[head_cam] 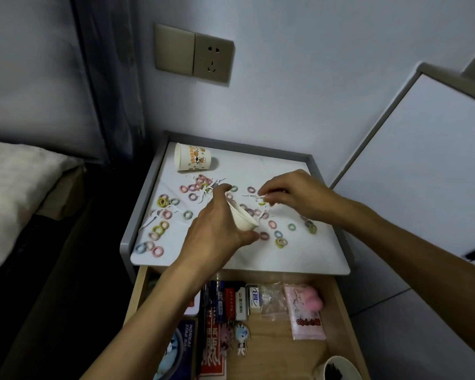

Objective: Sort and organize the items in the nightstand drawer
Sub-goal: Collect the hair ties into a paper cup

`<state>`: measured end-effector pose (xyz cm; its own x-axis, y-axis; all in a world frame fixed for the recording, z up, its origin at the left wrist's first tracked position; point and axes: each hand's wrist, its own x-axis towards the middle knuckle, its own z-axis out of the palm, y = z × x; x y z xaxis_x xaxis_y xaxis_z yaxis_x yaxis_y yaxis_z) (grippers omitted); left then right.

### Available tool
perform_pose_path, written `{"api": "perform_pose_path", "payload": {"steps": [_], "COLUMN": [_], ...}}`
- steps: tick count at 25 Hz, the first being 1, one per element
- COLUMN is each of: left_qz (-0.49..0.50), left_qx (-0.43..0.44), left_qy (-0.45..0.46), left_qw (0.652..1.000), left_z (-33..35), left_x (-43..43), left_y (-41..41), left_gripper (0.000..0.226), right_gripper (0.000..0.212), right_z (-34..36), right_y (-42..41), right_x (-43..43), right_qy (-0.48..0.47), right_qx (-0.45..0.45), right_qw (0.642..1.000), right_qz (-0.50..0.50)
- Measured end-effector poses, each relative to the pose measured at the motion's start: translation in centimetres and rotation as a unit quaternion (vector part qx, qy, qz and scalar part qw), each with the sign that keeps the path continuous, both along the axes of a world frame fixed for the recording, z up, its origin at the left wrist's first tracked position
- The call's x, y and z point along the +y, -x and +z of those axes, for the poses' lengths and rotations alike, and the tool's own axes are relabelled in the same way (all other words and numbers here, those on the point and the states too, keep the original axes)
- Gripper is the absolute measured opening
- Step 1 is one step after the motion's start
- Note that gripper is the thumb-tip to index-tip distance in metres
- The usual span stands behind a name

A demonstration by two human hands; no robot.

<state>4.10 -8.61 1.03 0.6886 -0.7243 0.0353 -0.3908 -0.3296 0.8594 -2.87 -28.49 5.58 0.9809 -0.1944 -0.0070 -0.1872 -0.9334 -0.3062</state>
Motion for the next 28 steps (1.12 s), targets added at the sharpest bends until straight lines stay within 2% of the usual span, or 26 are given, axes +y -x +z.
{"api": "perform_pose_path", "payload": {"steps": [3, 5, 9, 11, 16, 17, 19, 22, 24, 28], "left_qz": [-0.013, -0.013, 0.012, 0.019, 0.038, 0.049, 0.068, 0.075, 0.073, 0.071], "left_qx": [-0.003, -0.005, -0.019, -0.031, -0.039, -0.038, -0.029, -0.025, -0.023, -0.021], "left_qy": [0.012, 0.023, 0.037, 0.035, 0.035, 0.032, 0.030, 0.030, 0.032, 0.031], "left_qw": [1.000, 1.000, 0.999, 0.999, 0.998, 0.998, 0.997, 0.996, 0.997, 0.997], "left_z": [-0.2, -0.2, 0.1, 0.2, 0.7, 0.7, 0.7, 0.9, 0.9, 0.9], "left_x": [-0.2, -0.1, 0.3, 0.3, 0.6, 0.8, 1.0, 1.2, 1.1, 1.1], "left_y": [0.1, 0.1, -0.3, -0.4, -0.2, -0.3, -0.6, -1.1, -1.2, -1.3], "left_gripper": [0.100, 0.101, 0.100, 0.100, 0.106, 0.106, 0.101, 0.097, 0.097, 0.095], "right_gripper": [0.018, 0.018, 0.016, 0.015, 0.011, 0.010, 0.013, 0.037, 0.043, 0.017], "right_z": [1.2, 1.0, 0.4, -0.2, -0.7, -1.2, -2.9, -6.1, -7.9, -8.7], "right_y": [-0.6, -0.9, -0.8, -0.6, -0.9, -1.1, -1.4, -1.7, -2.1, -2.8], "right_x": [3.9, 4.9, 4.2, 4.2, 3.4, 1.9, -2.0, -5.9, -6.9, -7.3], "right_qy": [0.001, -0.012, -0.118, -0.180, -0.290, -0.269, -0.132, 0.050, 0.074, 0.061], "right_qx": [0.033, 0.034, -0.057, -0.045, -0.041, -0.054, -0.049, 0.104, 0.124, 0.070], "right_qw": [0.993, 0.991, 0.991, 0.980, 0.953, 0.957, 0.978, 0.982, 0.980, 0.986], "right_qz": [0.112, 0.126, -0.003, -0.066, -0.077, -0.096, -0.156, -0.150, -0.138, -0.141]}}
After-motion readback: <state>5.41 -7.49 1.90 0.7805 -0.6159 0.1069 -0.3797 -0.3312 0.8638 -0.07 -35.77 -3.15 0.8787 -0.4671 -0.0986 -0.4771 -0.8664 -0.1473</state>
